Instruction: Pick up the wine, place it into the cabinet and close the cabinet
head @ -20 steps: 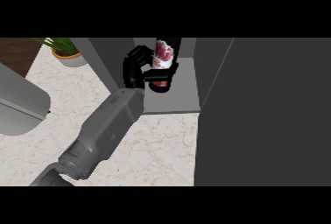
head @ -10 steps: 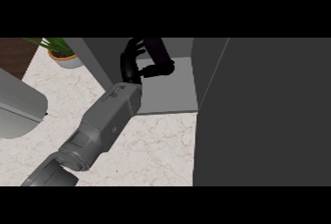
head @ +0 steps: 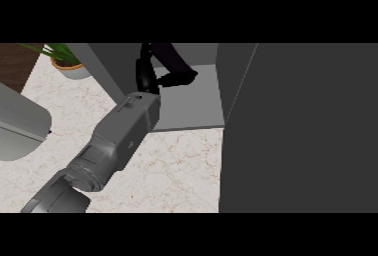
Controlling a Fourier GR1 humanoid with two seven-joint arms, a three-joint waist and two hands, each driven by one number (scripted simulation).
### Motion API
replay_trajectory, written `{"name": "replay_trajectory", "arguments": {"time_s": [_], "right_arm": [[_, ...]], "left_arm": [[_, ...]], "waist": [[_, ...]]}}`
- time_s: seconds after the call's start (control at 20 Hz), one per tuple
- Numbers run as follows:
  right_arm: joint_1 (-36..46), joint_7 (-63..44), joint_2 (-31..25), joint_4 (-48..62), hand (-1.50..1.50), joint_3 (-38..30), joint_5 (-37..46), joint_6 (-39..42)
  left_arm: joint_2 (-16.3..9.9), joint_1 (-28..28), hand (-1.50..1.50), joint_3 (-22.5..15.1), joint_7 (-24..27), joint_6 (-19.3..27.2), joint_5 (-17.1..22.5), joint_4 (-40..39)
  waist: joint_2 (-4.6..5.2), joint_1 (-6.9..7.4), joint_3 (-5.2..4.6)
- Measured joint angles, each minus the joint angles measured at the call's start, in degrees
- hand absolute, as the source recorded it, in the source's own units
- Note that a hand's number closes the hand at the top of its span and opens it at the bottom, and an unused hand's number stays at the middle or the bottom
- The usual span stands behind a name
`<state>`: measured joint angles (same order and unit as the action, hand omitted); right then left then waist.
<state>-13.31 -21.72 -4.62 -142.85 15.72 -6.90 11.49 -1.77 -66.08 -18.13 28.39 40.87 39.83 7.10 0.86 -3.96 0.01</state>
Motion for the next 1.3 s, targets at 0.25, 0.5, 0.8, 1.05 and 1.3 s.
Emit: {"name": "replay_trajectory", "arguments": {"time_s": [0.25, 0.5, 0.8, 1.05, 1.3], "right_arm": [[-0.14, 0.03, 0.14, -0.18, -1.50, 0.12, 0.14, -0.15], [-0.80, 0.31, 0.35, -0.25, -1.50, 0.76, 0.26, -0.06], [-1.52, 0.45, -0.25, -0.57, -1.50, -0.75, 0.01, 0.29], [-0.97, -0.86, -0.18, -0.81, -1.50, -0.64, 0.02, -0.44], [-2.66, -0.27, -0.01, -0.99, -1.50, 0.32, 0.25, -0.70]], "left_arm": [[0.00, 0.08, -1.50, 0.74, 1.31, -1.28, -0.24, -0.18], [0.05, 0.10, -1.50, 0.96, 3.48, -4.30, -1.08, 0.31], [0.67, 0.98, -1.50, 1.69, 6.67, -8.33, -1.55, 3.18], [1.07, 2.62, -1.50, 2.68, 8.92, -11.22, -1.34, 7.63], [1.02, 5.59, -1.50, 2.34, 8.58, -12.51, -1.87, 13.89]], "waist": [[-0.03, 0.02, 0.02], [0.12, 0.25, -0.08], [-0.30, 1.46, -0.05], [-0.71, 2.54, -0.06], [-1.20, 3.46, -0.02]]}}
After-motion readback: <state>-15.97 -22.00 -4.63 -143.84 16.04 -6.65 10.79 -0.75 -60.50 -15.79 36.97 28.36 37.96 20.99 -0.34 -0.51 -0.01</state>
